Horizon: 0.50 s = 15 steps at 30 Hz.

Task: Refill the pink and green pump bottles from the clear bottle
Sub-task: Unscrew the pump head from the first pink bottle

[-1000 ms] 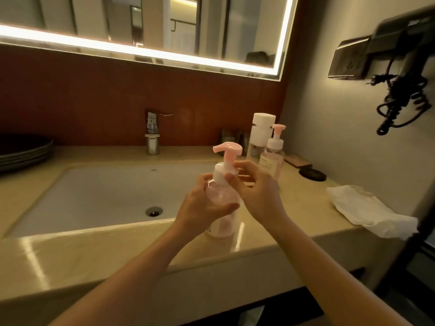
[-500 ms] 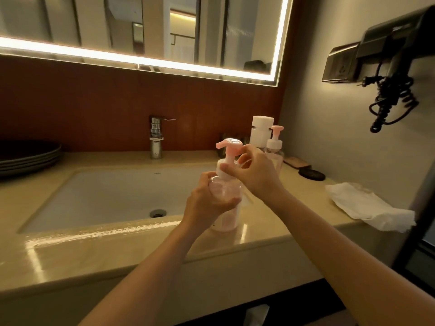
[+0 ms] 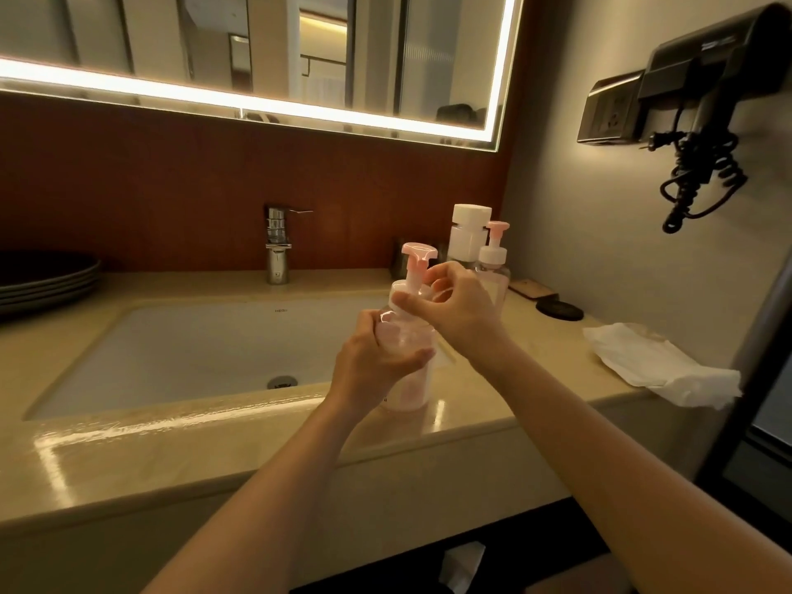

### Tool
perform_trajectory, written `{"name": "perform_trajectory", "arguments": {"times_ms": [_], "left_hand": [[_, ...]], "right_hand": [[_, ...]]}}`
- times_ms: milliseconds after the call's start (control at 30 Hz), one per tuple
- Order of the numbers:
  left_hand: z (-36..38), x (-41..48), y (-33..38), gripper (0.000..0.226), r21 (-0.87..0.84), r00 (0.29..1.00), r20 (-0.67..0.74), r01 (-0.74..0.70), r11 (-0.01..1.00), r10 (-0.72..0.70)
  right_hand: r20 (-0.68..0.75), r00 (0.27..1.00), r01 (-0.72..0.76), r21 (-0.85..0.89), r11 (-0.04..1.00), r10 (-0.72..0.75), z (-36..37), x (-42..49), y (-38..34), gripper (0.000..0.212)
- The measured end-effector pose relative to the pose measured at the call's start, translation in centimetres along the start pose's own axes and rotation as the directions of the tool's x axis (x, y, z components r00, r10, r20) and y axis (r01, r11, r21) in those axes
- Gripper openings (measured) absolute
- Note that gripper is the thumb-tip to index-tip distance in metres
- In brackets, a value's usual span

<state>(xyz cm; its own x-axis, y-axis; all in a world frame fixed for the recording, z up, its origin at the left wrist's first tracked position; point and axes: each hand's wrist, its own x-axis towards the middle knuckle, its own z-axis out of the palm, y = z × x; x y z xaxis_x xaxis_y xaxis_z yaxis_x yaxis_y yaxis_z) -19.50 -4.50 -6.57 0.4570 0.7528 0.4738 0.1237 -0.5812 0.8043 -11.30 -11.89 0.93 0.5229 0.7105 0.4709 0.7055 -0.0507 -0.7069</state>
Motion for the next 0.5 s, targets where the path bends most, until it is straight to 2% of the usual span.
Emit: {"name": "perform_trajectory", "arguments": {"times_ms": [67,200,300,500], "left_hand": [[0.12,-0.15,0.00,0.072,0.003,1.000,-0.016,0.007,1.000,-0.007],[0.22,-0.06,-0.10,0.071,0.002,1.000,-0.022,0.015,1.000,-0.015],[0.19,-0.02,-0.18,0.070,0.006,1.000,-0.017,0.019,1.000,-0.019],[0.41,-0.22,-0.11,0.072,0.035,0.999,-0.034,0.018,0.999,-0.017]], "right_hand": [[-0.044,0.998,0.044,-0.031,0.999,-0.045,0.23,-0.13,0.02,0.053],[0.020,1.000,0.016,0.074,0.997,-0.018,0.02,-0.28,0.02,0.048],[0.036,0.999,0.005,0.123,0.992,-0.010,0.06,-0.26,0.01,0.058],[-0.112,0.991,0.070,-0.061,0.996,-0.077,0.57,0.17,-0.32,0.073]]}}
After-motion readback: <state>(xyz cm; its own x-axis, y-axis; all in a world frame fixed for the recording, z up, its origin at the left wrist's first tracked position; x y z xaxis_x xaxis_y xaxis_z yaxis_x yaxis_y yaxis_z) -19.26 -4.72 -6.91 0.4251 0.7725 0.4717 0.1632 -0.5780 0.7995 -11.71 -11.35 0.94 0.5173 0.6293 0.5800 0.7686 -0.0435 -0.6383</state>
